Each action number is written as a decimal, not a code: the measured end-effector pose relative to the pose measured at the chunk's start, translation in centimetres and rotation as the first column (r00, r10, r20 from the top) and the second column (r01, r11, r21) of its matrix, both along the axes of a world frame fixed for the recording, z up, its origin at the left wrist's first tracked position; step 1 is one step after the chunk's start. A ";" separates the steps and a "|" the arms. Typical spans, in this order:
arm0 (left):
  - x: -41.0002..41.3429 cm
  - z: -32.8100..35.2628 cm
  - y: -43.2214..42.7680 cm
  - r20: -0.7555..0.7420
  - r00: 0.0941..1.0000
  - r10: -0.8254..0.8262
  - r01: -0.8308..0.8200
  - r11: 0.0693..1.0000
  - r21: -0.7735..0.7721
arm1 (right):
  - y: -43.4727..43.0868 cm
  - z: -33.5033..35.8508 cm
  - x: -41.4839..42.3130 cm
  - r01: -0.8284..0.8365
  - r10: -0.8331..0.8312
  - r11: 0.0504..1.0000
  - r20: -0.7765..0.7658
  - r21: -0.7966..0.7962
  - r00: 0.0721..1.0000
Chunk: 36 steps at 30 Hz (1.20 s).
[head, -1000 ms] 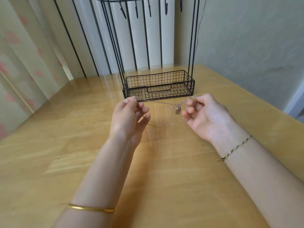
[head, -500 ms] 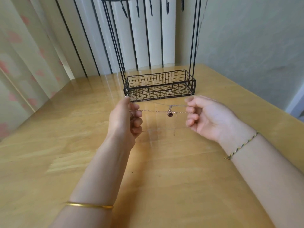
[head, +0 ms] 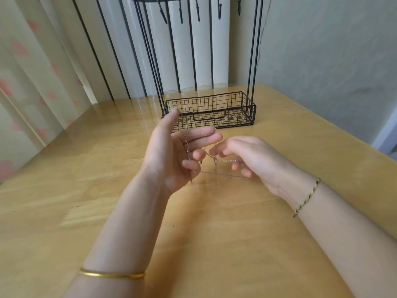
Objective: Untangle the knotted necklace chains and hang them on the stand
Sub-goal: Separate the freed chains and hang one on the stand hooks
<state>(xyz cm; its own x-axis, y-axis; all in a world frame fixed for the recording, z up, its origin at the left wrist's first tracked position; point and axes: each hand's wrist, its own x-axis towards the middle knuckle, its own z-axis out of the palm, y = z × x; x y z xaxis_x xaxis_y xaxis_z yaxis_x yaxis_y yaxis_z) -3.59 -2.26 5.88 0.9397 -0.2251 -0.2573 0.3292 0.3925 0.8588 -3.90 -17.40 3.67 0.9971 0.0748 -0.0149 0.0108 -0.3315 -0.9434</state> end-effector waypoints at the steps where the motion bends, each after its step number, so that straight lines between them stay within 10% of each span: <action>1: 0.0 0.1 0.0 -0.002 1.000 -0.008 0.008 1.000 0.003 | 0.0 0.0 -0.1 -0.028 0.028 1.000 0.007 -0.002 1.000; 12: 0.1 0.2 0.4 0.014 0.999 0.032 -0.033 0.990 0.134 | -1.1 1.0 0.1 0.139 -0.170 0.974 0.170 0.176 0.971; 17: 0.2 0.4 0.8 0.040 0.999 -0.030 0.014 0.933 0.359 | -1.9 1.8 0.4 0.140 -0.120 0.716 -0.077 0.684 0.990; 25: 0.3 0.1 1.4 0.234 0.964 -0.125 -0.096 0.660 0.745 | -2.5 2.3 0.3 0.118 -0.156 0.511 -0.043 0.852 0.987; 36: 2.3 -1.7 3.3 0.538 0.832 0.133 -0.548 0.338 0.765 | -3.2 1.4 1.3 0.406 -0.470 0.718 -0.037 0.565 0.882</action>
<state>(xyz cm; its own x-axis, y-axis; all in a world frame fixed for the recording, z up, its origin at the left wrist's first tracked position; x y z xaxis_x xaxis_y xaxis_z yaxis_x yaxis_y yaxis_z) -1.25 1.06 4.18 0.9263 0.2886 0.2424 -0.0100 -0.6241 0.7813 -2.63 -20.62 5.12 0.9133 -0.4072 -0.0064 0.1005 0.2407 -0.9654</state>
